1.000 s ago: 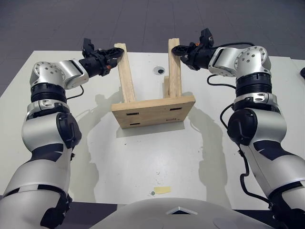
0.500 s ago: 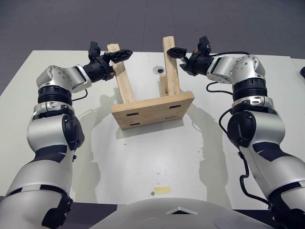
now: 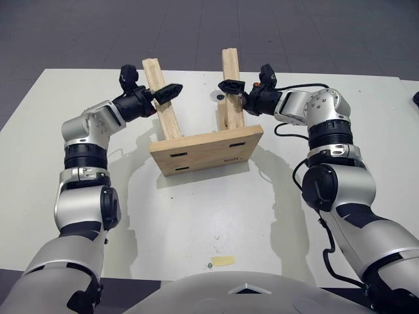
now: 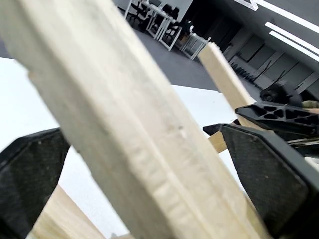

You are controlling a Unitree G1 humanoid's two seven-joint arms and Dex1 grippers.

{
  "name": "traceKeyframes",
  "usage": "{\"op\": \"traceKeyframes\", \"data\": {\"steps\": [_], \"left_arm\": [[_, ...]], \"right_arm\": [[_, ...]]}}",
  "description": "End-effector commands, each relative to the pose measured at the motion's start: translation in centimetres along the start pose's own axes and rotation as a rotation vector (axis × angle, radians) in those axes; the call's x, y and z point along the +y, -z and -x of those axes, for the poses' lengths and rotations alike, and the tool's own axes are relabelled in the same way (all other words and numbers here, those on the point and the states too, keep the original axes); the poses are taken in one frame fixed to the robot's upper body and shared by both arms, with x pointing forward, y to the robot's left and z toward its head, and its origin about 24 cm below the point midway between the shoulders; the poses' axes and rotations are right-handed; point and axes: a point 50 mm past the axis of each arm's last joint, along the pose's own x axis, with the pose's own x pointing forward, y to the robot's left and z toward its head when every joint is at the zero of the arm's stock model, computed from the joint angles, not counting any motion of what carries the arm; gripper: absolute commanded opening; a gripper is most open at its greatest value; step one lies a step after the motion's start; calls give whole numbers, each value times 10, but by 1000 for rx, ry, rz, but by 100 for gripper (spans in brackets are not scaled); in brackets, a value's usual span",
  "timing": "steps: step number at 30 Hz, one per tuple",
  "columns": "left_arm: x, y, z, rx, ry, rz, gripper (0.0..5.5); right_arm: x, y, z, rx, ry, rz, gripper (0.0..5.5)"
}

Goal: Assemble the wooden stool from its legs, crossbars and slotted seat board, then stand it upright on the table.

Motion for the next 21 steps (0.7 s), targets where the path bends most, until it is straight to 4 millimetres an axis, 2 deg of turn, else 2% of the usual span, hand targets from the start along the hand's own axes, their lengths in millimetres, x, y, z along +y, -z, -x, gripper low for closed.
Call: {"op": "traceKeyframes", "data": {"steps": [1,6,11,21], "left_arm": [[-4,19,0,37,-64,-127,539],[-14,11,0,-87,-59,-116,539],[-21,-3,8,-214,-79,-148,539],[-45,-11,28,-273,-55,-269,539]], "right_arm": [[-2,11,-1,18,-1,19,540],[5,13,2,-21,-39,92,540],[7,4,13,-97,-38,207,540],[9,-1,30,-208,-43,330,540]]}}
